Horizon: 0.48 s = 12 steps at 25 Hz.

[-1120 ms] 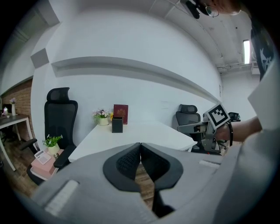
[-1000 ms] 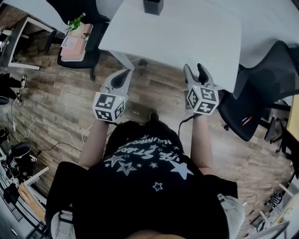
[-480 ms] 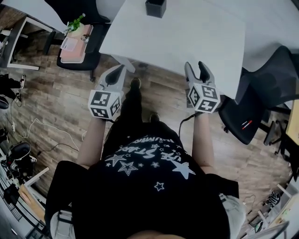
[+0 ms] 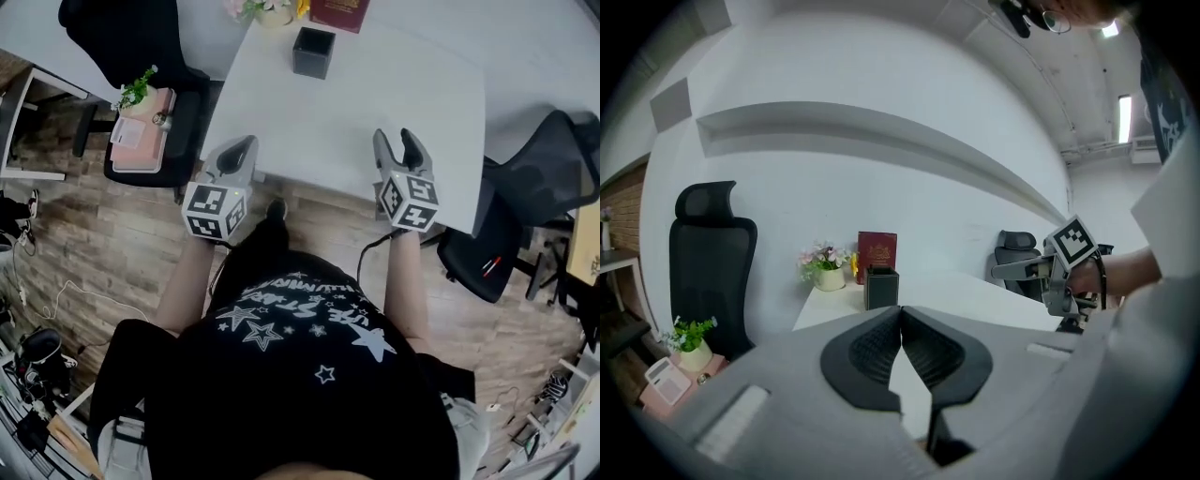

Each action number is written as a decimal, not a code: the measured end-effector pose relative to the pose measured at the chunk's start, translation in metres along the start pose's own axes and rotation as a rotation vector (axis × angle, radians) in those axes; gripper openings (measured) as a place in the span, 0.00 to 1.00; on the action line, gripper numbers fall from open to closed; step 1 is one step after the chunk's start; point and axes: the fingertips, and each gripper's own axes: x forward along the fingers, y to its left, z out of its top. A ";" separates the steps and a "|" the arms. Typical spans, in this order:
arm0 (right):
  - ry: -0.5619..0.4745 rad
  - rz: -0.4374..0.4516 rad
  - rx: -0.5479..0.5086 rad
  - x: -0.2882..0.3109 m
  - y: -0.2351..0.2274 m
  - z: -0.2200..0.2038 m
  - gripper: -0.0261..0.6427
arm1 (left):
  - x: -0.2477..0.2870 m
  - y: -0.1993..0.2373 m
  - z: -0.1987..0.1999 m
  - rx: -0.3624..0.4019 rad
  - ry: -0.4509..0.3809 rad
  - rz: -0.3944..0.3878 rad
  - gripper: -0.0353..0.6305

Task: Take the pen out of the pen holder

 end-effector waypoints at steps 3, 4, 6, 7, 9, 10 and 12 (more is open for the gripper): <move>-0.005 -0.023 0.011 0.027 0.007 0.011 0.39 | 0.027 0.026 0.010 0.000 0.000 -0.027 0.07; -0.005 -0.027 0.014 0.035 0.009 0.015 0.39 | 0.034 0.033 0.015 0.005 -0.002 -0.037 0.07; -0.004 -0.030 0.011 0.051 0.013 0.023 0.39 | 0.046 0.045 0.025 0.020 -0.012 -0.056 0.07; -0.004 -0.032 0.008 0.060 0.014 0.027 0.39 | 0.053 0.051 0.030 0.027 -0.018 -0.063 0.07; -0.004 -0.035 0.003 0.077 0.017 0.035 0.39 | 0.066 0.064 0.038 0.031 -0.027 -0.071 0.07; -0.003 -0.035 0.000 0.085 0.019 0.038 0.39 | 0.072 0.071 0.040 0.027 -0.030 -0.073 0.07; 0.000 -0.029 -0.012 0.102 0.026 0.045 0.39 | 0.081 0.084 0.043 0.014 -0.035 -0.076 0.07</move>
